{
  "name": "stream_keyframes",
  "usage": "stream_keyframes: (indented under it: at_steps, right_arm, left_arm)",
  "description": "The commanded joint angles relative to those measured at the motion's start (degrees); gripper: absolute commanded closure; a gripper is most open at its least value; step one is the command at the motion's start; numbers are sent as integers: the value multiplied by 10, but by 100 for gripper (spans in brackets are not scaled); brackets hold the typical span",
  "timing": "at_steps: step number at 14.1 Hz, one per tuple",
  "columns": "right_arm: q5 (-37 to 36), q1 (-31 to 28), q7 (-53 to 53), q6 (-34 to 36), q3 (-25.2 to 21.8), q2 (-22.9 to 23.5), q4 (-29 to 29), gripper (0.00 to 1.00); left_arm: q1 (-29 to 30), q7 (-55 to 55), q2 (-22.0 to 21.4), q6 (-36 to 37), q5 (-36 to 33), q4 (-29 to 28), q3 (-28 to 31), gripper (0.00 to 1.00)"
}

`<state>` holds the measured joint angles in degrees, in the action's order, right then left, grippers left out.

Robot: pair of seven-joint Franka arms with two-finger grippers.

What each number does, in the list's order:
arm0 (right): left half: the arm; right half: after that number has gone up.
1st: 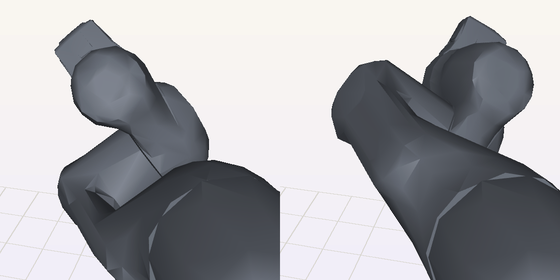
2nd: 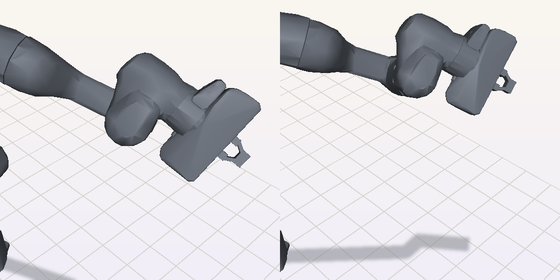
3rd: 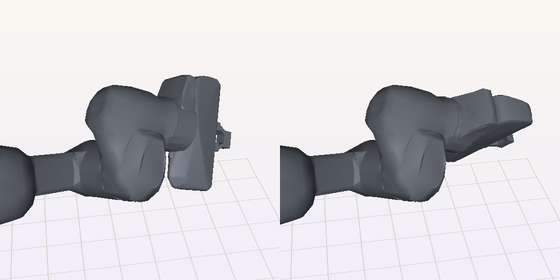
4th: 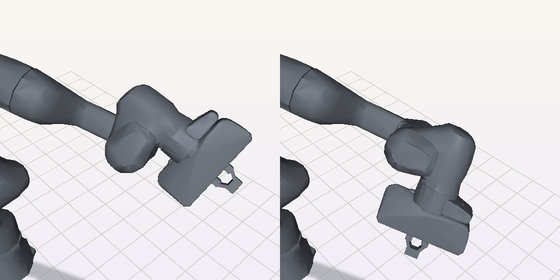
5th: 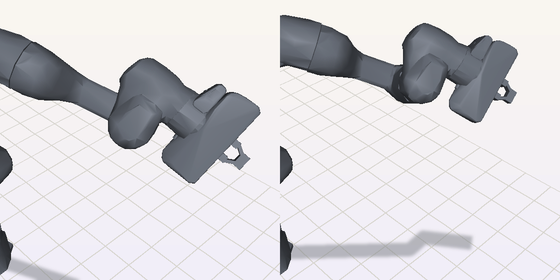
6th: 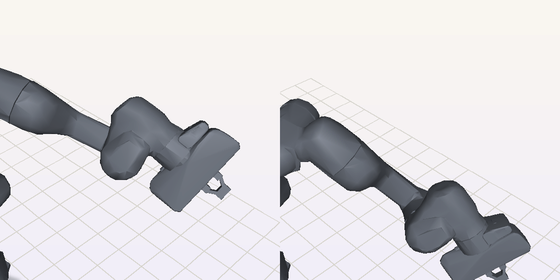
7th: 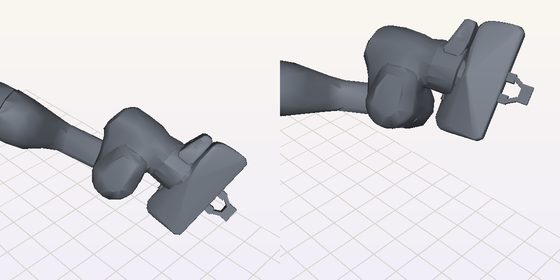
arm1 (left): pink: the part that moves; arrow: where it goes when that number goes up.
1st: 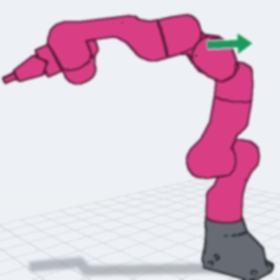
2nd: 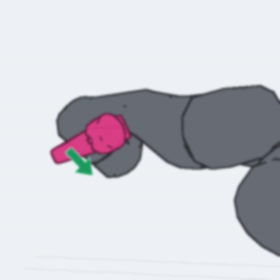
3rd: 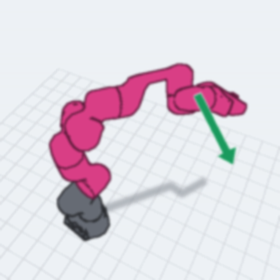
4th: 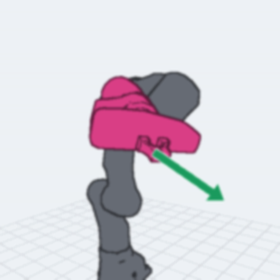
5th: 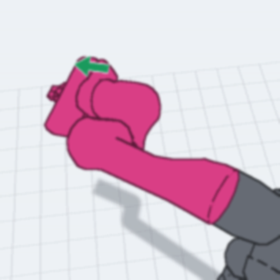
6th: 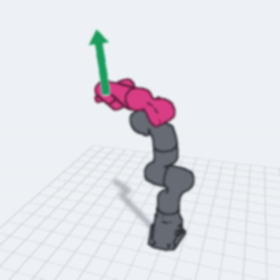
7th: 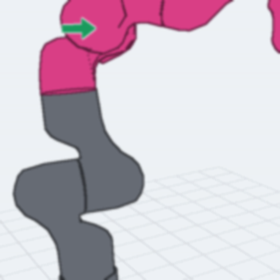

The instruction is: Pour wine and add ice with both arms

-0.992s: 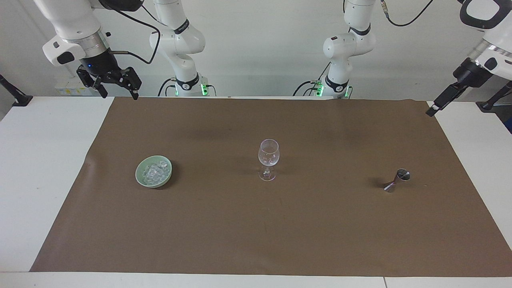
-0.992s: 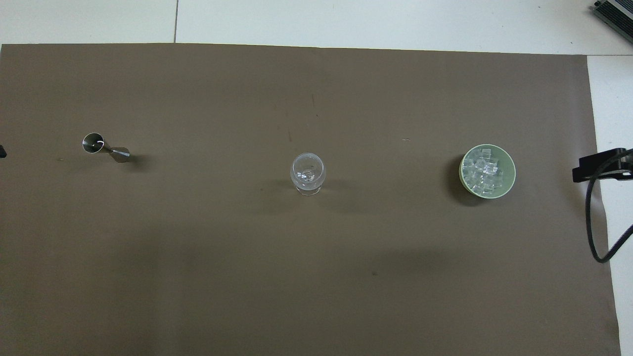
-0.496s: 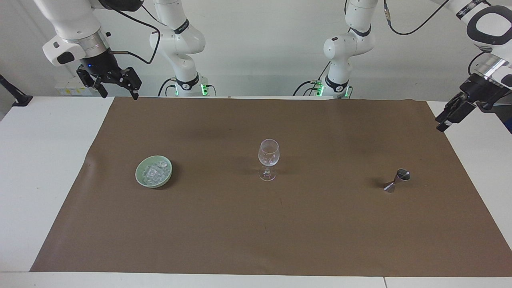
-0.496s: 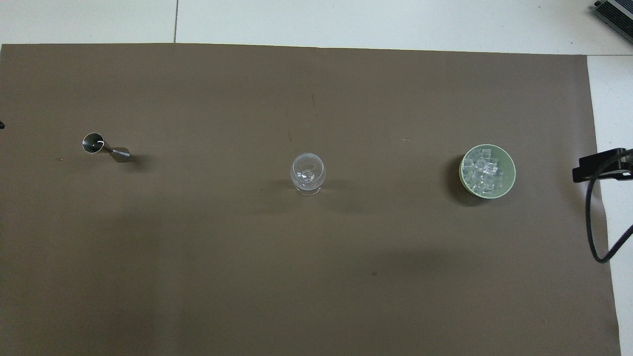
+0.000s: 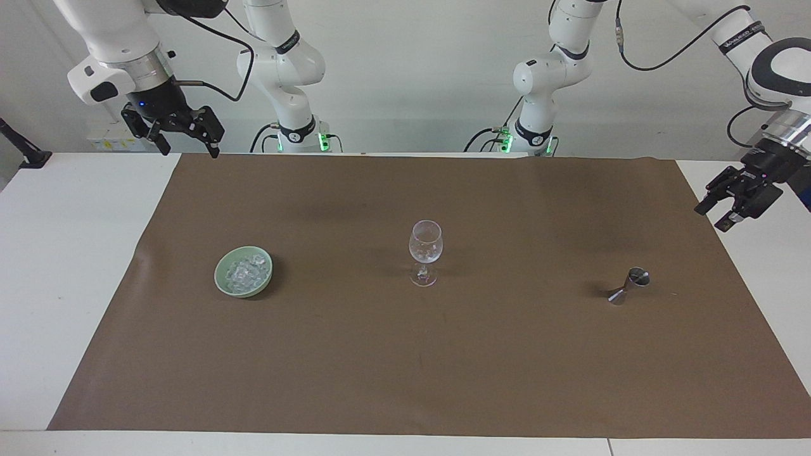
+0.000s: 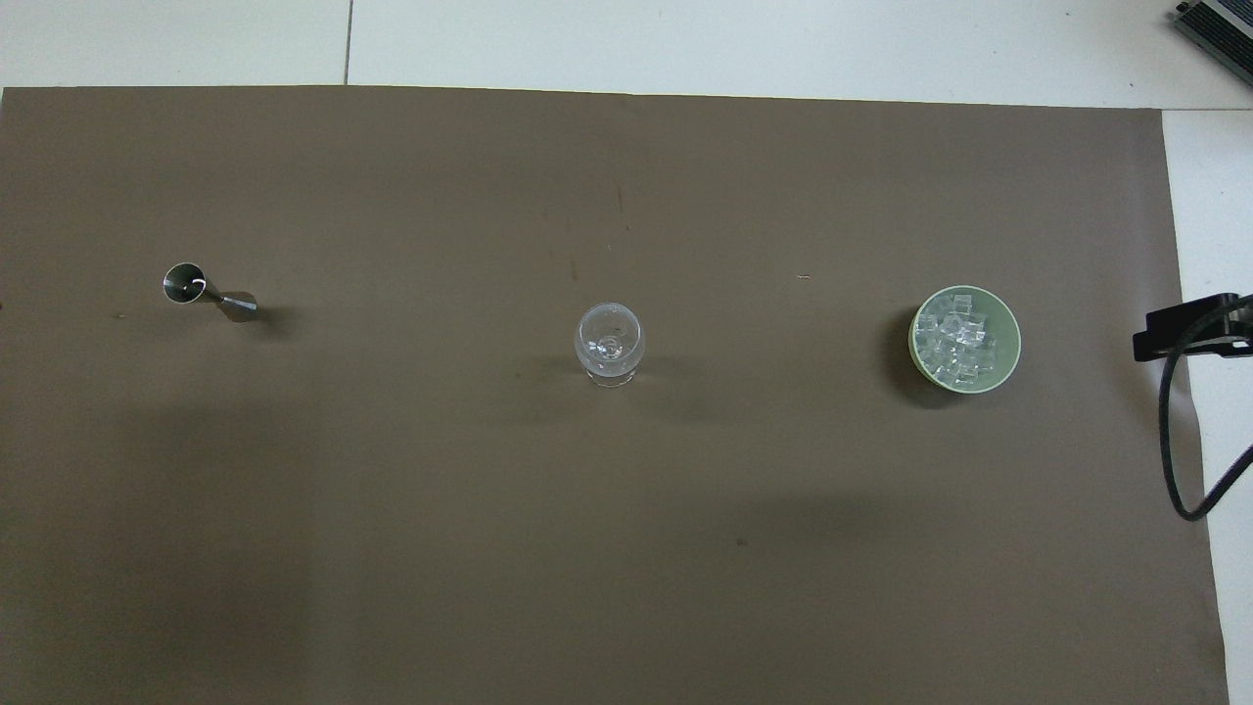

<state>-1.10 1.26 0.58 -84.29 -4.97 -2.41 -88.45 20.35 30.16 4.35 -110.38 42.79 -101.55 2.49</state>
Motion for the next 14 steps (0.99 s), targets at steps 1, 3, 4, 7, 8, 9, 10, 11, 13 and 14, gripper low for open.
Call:
stream_keyframes:
  at_steps: [1, 3, 4, 7, 8, 9, 10, 11, 13, 14]
  right_arm:
    - [6, -1, 2, -4, 1, -13, -15, 0]
    - [6, -1, 2, -3, 1, -12, -15, 0]
    - [6, -1, 2, -4, 1, -13, -15, 0]
    - [6, -1, 2, -4, 1, -12, -15, 0]
    - [6, -1, 2, -4, 1, -13, -14, 0]
    - [6, -1, 2, -4, 1, -12, -15, 0]
    - [6, -1, 2, -4, 1, -13, -14, 0]
    - [6, -1, 2, -3, 1, -12, -15, 0]
    - [6, -1, 2, -4, 1, -12, -15, 0]
    - [6, -1, 2, -3, 1, -13, -15, 0]
  left_arm:
    - [11, 38, 18, -31, 47, -5, -6, 0]
    - [11, 81, 27, -50, 56, -5, -6, 0]
    - [11, 103, 30, -58, 58, -5, -6, 0]
    - [10, 154, 35, -84, 86, -22, -6, 0]
    - [11, 160, 32, -90, 102, -35, -6, 0]
    - [11, 160, 29, -91, 120, -49, -6, 0]
    - [16, 160, 26, -92, 138, -61, -6, 0]
    - [19, 160, 23, -92, 151, -77, -6, 0]
    - [36, 160, 21, -90, 186, -101, -6, 0]
    - [45, 161, 25, -83, 206, -104, -7, 0]
